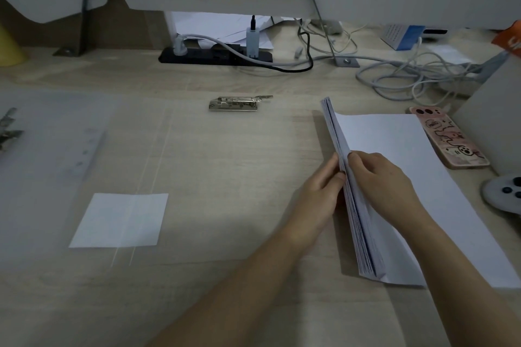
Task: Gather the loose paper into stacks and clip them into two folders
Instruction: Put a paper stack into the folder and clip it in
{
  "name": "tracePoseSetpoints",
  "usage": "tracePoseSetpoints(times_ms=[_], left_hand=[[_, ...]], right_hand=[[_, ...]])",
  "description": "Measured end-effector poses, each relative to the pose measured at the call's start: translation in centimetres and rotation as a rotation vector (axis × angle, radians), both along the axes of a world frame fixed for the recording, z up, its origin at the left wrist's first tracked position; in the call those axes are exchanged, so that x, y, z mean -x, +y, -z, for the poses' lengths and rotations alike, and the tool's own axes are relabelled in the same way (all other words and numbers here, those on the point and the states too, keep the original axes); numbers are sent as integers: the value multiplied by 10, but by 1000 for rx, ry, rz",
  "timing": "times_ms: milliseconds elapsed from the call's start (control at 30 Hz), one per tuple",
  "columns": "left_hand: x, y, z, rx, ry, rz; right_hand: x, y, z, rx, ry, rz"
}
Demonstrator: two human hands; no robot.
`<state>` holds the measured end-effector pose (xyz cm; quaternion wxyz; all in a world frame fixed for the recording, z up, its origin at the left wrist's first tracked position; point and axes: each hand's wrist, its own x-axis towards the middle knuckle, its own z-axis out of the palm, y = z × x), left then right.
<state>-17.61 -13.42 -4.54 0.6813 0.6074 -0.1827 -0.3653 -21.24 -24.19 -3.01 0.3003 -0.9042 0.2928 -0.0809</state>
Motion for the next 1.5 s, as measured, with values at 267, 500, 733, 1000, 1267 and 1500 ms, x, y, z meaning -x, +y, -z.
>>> tracePoseSetpoints(times_ms=[267,500,733,1000,1267,1500], left_hand=[[3,-5,-2,-139,-252,-187],[-6,-13,-2,-289,22,20],[-6,-20,-12,-455,-16,53],[-9,-1,-11,-332,-132,-51],[-45,77,-34,-214,-147,-128],[-73,147,-23,-265,-99,-232]], right_hand=[[-3,3,9,56,-20,17],[-2,2,1,-73,-5,66],[1,-3,2,-106,12,103],[26,-33,-3,39,-37,200],[5,-19,-29,-417,-291,425],[-41,36,-15,-502,-281,281]])
